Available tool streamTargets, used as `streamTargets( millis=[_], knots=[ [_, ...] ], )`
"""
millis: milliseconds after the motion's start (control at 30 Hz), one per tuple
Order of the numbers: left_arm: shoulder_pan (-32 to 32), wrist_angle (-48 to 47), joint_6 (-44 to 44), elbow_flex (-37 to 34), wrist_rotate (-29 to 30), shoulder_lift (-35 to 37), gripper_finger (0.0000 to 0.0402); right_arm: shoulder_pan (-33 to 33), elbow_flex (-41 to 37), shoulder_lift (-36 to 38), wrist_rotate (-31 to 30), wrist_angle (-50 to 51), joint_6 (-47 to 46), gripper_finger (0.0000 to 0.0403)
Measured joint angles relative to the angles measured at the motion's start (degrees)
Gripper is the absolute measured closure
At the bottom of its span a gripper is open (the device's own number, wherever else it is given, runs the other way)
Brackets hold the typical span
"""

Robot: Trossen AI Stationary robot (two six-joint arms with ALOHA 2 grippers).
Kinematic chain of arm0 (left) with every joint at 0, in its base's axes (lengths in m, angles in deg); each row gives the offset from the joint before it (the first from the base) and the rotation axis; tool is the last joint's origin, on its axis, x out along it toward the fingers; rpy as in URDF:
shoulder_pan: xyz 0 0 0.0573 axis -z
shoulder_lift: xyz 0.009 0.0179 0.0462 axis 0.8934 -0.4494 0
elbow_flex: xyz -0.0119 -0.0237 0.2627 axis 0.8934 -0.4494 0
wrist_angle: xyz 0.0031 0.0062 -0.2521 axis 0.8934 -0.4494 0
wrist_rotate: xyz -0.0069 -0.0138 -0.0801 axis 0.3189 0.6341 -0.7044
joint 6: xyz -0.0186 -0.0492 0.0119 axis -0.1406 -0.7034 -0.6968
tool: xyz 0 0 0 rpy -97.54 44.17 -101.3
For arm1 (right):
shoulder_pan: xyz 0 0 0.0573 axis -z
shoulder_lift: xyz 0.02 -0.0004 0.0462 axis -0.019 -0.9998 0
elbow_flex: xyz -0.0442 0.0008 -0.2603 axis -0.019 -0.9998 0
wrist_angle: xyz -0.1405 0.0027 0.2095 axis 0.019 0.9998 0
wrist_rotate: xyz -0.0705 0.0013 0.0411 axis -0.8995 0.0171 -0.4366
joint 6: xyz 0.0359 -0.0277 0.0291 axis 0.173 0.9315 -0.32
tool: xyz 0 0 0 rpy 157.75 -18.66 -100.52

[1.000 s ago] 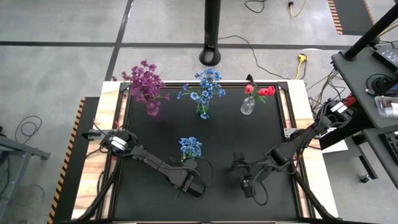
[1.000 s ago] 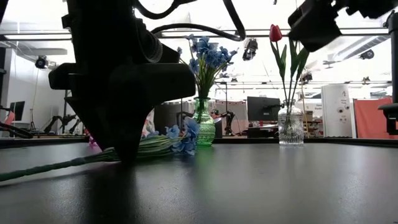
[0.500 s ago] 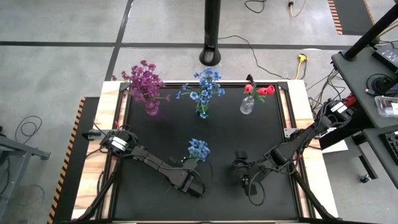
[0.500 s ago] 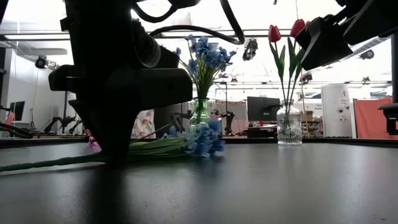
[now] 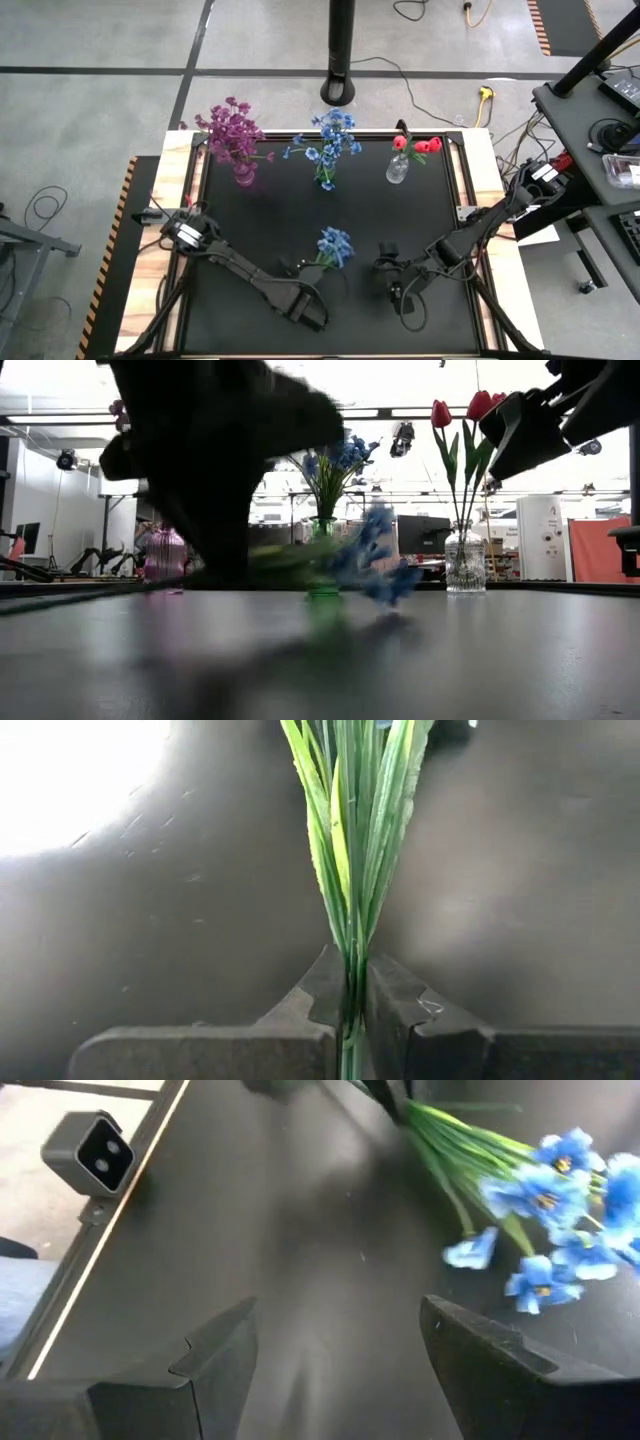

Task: Sort flowers into vase by color
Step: Put the blue flowers in the green vase

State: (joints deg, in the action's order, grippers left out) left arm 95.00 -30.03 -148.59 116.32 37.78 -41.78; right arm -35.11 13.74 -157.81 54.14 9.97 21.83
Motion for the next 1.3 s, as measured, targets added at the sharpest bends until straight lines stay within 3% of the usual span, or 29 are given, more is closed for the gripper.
streamTargets(
  millis=[133, 400, 533, 700, 800, 900, 1000, 1300],
  knots=[
    [1.6, -1.7, 2.5, 4.6, 0.8, 0.1, 0.0398, -0.2, -0.8, 0.0, 0.0, 0.0, -0.6, 0.0138],
    [4.9, -15.7, 3.0, 17.8, 2.6, 0.2, 0.0399, -3.2, -1.6, 0.1, 0.1, 1.3, -2.0, 0.0138],
    [7.2, -20.2, 3.9, 24.9, 13.0, 0.3, 0.0399, -4.9, -2.2, 0.1, 0.0, -0.3, -2.6, 0.0138],
    [9.6, -15.4, 15.0, 30.2, 25.2, 0.4, 0.0399, -6.5, -6.9, 0.1, -5.6, -14.5, -0.8, 0.0138],
    [9.9, -10.3, 22.7, 30.4, 29.8, 0.4, 0.0399, -6.7, -11.8, 0.1, -10.2, -28.8, 2.3, 0.0138],
    [9.1, -4.3, 29.4, 28.0, 33.3, 0.4, 0.0399, -6.7, -16.6, 0.1, -10.7, -45.5, 6.9, 0.0138],
    [7.5, -0.8, 34.1, 25.2, 35.1, 0.4, 0.0399, -6.8, -19.8, 0.1, -10.7, -55.7, 10.3, 0.0138],
    [3.2, -0.4, 44.5, 19.2, 35.3, 0.5, 0.0399, -6.7, -21.3, 0.1, -11.8, -56.9, 12.3, 0.0138]
  ],
)
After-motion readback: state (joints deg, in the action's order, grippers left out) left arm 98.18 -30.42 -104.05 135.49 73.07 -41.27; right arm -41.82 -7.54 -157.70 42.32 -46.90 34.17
